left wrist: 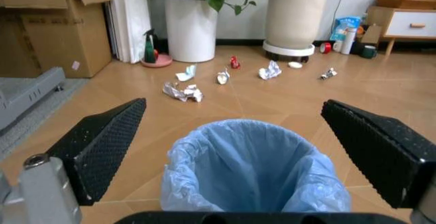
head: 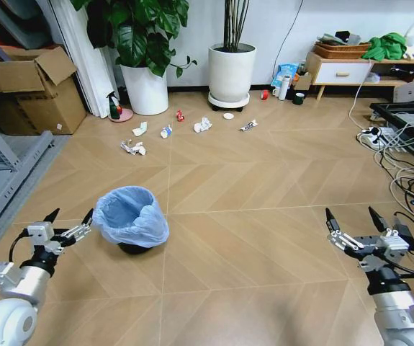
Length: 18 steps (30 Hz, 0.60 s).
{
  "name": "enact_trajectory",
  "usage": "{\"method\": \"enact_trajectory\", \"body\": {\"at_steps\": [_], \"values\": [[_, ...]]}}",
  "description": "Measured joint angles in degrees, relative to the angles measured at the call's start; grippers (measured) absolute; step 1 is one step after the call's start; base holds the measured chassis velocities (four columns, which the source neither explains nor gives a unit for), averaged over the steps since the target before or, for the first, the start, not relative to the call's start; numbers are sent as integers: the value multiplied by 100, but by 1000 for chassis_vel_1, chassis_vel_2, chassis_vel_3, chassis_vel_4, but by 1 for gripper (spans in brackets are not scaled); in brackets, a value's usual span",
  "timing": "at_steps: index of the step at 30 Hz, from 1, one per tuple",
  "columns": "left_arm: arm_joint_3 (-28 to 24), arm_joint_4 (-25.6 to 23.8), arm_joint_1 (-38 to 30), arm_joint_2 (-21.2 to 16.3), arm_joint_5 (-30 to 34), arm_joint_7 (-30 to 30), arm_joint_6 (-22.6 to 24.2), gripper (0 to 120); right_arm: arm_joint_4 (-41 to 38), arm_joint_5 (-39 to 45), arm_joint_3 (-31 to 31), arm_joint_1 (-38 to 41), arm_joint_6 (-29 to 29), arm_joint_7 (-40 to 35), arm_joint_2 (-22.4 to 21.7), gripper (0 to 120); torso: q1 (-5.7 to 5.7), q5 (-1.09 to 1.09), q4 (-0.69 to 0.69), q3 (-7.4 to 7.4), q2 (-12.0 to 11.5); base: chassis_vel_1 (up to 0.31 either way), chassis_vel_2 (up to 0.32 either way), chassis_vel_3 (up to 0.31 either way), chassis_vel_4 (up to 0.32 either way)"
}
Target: Pick up the trash bin and place the garbage on the floor into it.
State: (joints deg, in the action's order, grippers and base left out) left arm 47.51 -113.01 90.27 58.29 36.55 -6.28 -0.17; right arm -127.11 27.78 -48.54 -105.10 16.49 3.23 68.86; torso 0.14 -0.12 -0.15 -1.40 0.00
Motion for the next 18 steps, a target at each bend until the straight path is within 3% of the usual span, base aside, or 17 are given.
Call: {"method": "enact_trajectory", "body": {"at_steps": [18], "values": [[101, -56, 69, 46, -23, 19, 64, 100, -120, -46, -92, -41, -15, 56, 5, 100, 0, 1, 1, 0, 0, 0, 0, 0, 0]]}}
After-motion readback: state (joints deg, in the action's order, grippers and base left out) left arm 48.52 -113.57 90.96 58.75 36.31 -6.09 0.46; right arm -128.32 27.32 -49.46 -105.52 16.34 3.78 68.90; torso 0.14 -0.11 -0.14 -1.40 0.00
